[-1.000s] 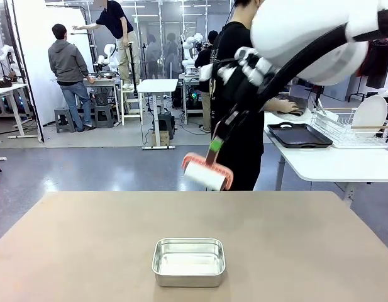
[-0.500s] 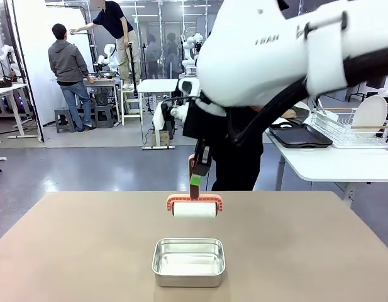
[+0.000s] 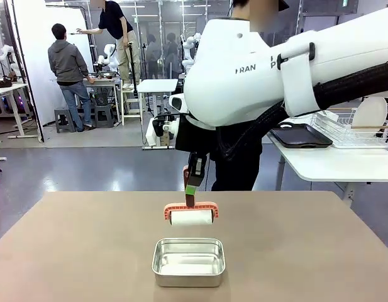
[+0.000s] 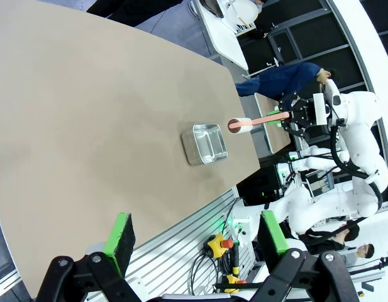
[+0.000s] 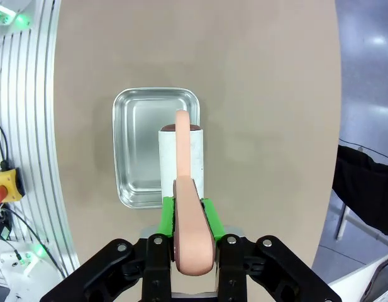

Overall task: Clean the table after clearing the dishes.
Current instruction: Place the Lint Roller back on top of the Airtight Container.

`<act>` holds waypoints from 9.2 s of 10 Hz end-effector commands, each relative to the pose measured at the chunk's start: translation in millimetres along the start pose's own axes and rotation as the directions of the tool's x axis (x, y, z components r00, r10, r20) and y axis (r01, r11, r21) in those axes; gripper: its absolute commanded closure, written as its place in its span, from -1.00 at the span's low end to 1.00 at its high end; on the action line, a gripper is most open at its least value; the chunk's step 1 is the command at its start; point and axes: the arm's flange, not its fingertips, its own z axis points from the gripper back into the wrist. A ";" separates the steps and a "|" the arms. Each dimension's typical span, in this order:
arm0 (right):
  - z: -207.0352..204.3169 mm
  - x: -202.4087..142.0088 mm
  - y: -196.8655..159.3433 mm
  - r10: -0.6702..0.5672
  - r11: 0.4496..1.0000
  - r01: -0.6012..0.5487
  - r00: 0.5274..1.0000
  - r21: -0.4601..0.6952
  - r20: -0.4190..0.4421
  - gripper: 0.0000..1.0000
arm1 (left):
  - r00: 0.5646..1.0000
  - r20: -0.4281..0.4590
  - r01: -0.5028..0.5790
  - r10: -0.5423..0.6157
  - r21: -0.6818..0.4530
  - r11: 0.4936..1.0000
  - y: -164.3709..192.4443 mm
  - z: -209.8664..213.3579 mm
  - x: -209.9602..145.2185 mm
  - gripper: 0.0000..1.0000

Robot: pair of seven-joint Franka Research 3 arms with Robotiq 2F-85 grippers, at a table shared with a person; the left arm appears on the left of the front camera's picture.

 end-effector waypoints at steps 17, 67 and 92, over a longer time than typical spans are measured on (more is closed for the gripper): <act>-132.3 -37.7 -11.2 0.081 0.995 -0.086 0.992 0.057 0.093 0.57 | 1.000 0.015 0.011 -0.011 -0.017 1.000 -1.2 2.2 -0.2 -1.00; -20.9 -152.8 -96.7 -0.541 0.772 0.418 0.827 0.479 0.152 -1.00 | 1.000 0.015 0.011 -0.011 -0.017 1.000 -1.2 2.2 -0.2 -1.00; 0.0 -675.4 -63.4 -0.977 -0.070 0.386 -0.213 0.920 0.015 -1.00 | 1.000 0.015 0.011 -0.011 -0.017 1.000 -1.2 2.2 -0.2 -1.00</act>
